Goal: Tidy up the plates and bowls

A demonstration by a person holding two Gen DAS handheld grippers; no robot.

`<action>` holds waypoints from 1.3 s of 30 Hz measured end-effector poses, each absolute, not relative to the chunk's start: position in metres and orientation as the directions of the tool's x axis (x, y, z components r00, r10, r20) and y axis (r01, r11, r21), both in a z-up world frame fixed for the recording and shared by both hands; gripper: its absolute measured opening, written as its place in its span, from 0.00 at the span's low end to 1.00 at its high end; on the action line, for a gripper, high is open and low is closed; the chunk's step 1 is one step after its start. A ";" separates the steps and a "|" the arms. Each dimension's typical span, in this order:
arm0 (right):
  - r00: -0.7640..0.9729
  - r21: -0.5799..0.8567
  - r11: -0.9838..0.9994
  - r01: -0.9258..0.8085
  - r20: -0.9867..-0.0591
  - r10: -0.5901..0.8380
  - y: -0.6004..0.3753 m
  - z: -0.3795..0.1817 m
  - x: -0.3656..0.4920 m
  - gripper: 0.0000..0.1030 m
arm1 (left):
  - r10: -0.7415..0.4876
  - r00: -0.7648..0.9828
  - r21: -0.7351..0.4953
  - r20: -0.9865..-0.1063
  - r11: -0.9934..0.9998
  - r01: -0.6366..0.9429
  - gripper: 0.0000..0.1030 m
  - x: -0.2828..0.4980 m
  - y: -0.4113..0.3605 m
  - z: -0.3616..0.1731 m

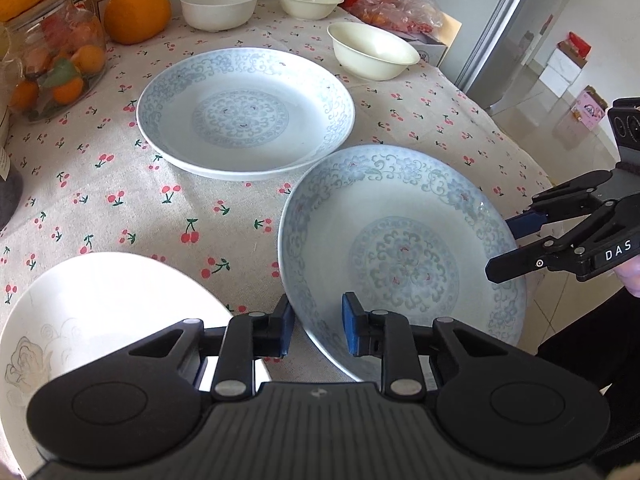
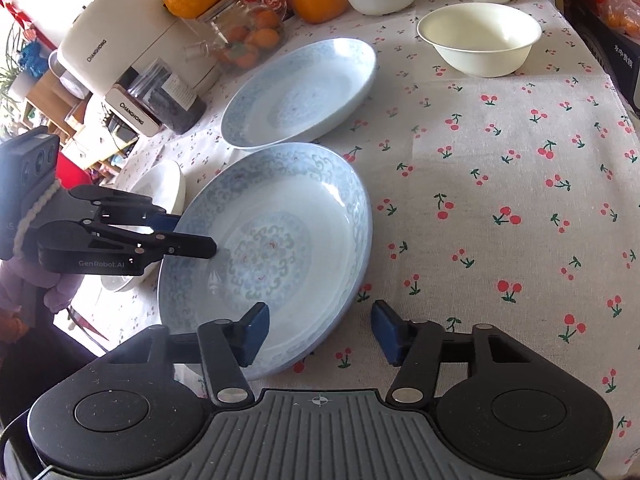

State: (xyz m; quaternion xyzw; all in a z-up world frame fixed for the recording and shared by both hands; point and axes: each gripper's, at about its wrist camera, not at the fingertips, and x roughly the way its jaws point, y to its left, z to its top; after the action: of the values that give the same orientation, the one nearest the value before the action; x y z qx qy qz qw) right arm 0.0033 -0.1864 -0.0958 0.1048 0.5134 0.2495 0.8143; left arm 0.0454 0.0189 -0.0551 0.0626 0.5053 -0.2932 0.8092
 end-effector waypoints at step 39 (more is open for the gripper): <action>0.485 0.460 0.865 -0.202 -0.720 0.496 -0.192 -0.047 0.052 0.21 | -0.450 0.455 -0.298 -0.769 0.881 0.368 0.14 0.071 0.038 -0.024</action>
State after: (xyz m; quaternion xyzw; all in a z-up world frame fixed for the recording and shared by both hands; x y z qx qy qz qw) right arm 0.0516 -0.1918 -0.0468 0.1587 0.4637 0.2058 0.8470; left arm 0.0712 0.0378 -0.0243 -0.0442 0.4635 -0.2399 0.8518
